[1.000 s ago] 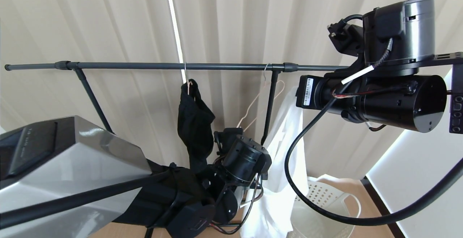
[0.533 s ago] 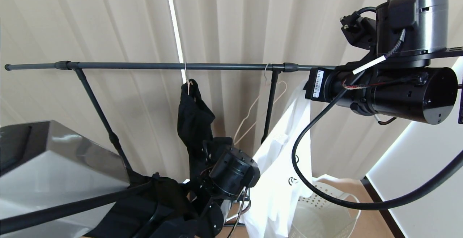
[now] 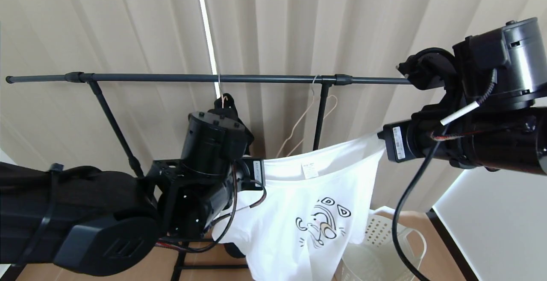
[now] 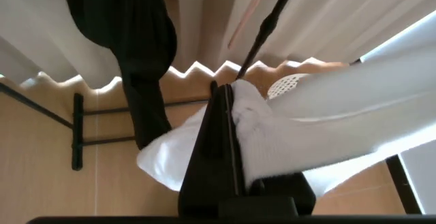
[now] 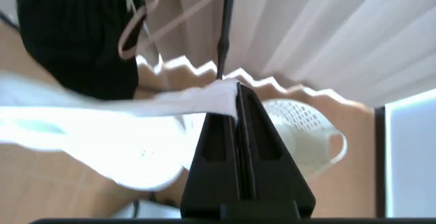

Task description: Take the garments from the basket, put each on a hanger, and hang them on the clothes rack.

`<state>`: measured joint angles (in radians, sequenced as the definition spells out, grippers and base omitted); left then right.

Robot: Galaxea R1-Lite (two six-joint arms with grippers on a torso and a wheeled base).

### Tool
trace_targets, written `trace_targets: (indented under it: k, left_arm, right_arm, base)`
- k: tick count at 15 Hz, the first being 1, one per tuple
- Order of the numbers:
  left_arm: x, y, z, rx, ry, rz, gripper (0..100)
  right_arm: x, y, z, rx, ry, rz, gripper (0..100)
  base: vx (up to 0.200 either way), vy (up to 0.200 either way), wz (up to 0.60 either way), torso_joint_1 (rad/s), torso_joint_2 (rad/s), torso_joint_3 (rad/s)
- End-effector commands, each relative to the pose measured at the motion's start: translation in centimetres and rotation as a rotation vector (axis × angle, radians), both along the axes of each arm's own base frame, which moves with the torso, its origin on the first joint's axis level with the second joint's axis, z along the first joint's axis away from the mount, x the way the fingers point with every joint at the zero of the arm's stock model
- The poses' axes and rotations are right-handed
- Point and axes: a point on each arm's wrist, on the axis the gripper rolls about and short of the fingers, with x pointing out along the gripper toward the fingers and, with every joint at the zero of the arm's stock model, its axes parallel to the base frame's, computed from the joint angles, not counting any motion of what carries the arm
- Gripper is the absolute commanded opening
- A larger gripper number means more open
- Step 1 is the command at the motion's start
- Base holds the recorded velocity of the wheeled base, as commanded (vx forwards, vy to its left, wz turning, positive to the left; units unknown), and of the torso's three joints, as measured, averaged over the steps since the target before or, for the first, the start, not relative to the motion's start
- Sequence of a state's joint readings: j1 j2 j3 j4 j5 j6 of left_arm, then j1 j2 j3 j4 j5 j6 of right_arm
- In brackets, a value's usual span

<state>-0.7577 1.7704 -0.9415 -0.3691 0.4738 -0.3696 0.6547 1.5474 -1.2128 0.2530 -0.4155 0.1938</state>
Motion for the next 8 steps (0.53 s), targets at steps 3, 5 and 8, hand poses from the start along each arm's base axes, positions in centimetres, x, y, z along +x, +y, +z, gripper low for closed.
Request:
trace_targets:
  k: [3,5,8]
  left_arm:
    - [0.3,3.4,3.6,-0.094,-0.028,-0.031,0]
    - [-0.5,5.2,6.1,-0.139,0.0,-0.103,0]
    - [-2.1,6.3,7.6,-0.189,-0.006,-0.194,0]
  right_arm:
    - [-1.4,0.7,0.6,0.014,-0.001,0.056,0]
    - [-0.7,1.9,2.3,0.191,-0.029,-0.001,0]
    - [-0.3,2.3,3.2,0.275,-0.046,-0.031,0]
  base:
    - [0.0,0.0,0.0,0.0,0.0,0.0]
    - [0.0,0.0,0.0,0.0,0.0,0.0]
    - [0.0,0.0,0.0,0.0,0.0,0.0]
